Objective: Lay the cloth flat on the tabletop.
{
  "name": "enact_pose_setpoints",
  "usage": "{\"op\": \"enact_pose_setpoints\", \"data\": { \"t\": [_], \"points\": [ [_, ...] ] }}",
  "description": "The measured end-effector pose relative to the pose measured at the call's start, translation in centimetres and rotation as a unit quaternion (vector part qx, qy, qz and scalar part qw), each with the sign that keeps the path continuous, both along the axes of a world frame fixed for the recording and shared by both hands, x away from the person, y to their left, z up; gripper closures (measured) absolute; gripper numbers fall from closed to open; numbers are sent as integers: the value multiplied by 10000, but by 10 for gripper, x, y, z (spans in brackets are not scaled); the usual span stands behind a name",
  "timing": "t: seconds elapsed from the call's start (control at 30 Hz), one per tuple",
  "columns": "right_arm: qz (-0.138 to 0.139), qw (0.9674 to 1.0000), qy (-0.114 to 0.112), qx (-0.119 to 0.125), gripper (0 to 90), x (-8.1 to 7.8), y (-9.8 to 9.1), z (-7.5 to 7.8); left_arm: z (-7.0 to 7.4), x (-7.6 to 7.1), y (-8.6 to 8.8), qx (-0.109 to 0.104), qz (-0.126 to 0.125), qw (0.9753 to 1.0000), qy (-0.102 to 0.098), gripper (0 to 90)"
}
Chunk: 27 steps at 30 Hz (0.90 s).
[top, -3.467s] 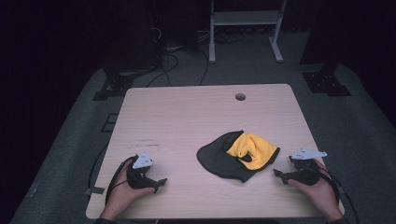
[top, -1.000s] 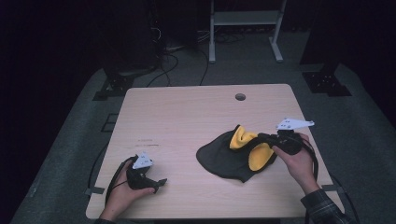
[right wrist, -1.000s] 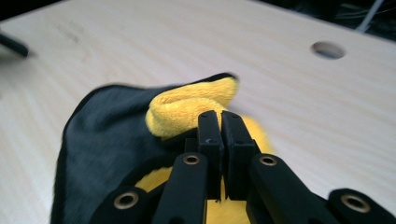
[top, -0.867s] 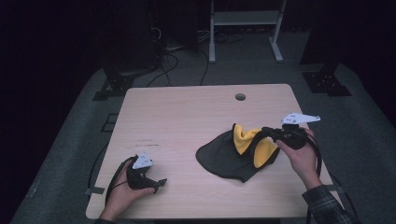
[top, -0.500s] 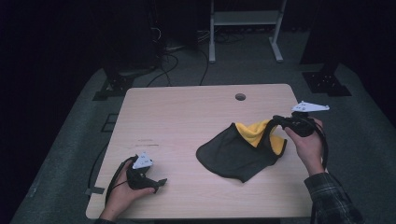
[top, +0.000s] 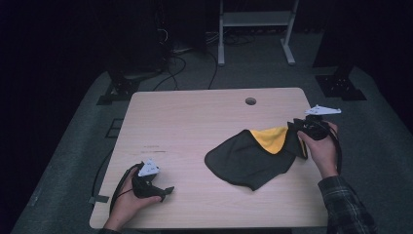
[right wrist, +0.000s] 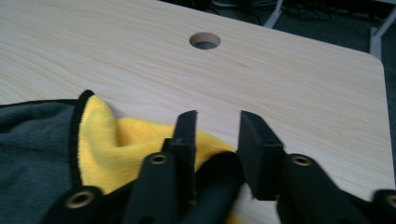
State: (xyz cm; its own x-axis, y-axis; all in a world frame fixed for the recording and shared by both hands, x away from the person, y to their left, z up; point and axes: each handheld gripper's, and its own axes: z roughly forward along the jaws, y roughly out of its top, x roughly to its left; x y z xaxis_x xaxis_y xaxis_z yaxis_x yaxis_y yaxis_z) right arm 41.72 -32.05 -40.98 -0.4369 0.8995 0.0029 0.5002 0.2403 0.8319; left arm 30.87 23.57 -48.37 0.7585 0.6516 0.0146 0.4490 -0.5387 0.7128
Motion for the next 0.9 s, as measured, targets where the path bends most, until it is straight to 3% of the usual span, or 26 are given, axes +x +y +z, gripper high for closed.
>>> {"op": "enact_pose_setpoints", "data": {
  "t": [0.07, 0.13, 0.2, 0.23, 0.27, 0.3, 0.47, 0.6, 0.67, 0.77, 0.9],
  "points": [
    [54, 10000, 6, -19, 622, -3, 1, 1, 0, 0, 0, 2, -2, 10000, -1, 0],
    [409, 9991, 31, -55, 604, -15, 10, 1, 0, 0, 0, 2, 1, 10000, -1, 0],
    [508, 9987, 68, -51, 601, -17, 12, -1, 0, 0, 0, 0, 4, 10000, -3, 0],
    [781, 9966, 212, -136, 593, -22, 20, -7, 0, 0, 0, 6, 3, 10000, -4, 0],
    [883, 9956, 273, -133, 593, -24, 23, -11, 0, 0, 0, 6, 3, 10000, -4, 0],
    [883, 9956, 273, -133, 592, -24, 23, -11, 0, 0, 0, 11, 2, 10000, 2, 0],
    [1308, 9881, 710, -379, 579, -30, 40, -35, 0, -1, 0, 8, 5, 10000, 6, 0],
    [1512, 9831, 903, -491, 579, -30, 47, -46, 0, 0, 0, 8, 8, 10000, 3, 0],
    [1517, 9829, 913, -514, 580, -30, 48, -48, 0, -1, 0, 13, 34, 10000, 4, 0],
    [1644, 9797, 948, -654, 569, -29, 51, -53, 0, -2, 0, 7, 98, 10000, 0, 0],
    [1660, 9787, 1003, -673, 584, -27, 51, -58, 0, -2, 0, -17, 145, 9999, -11, 9]
  ]
}}
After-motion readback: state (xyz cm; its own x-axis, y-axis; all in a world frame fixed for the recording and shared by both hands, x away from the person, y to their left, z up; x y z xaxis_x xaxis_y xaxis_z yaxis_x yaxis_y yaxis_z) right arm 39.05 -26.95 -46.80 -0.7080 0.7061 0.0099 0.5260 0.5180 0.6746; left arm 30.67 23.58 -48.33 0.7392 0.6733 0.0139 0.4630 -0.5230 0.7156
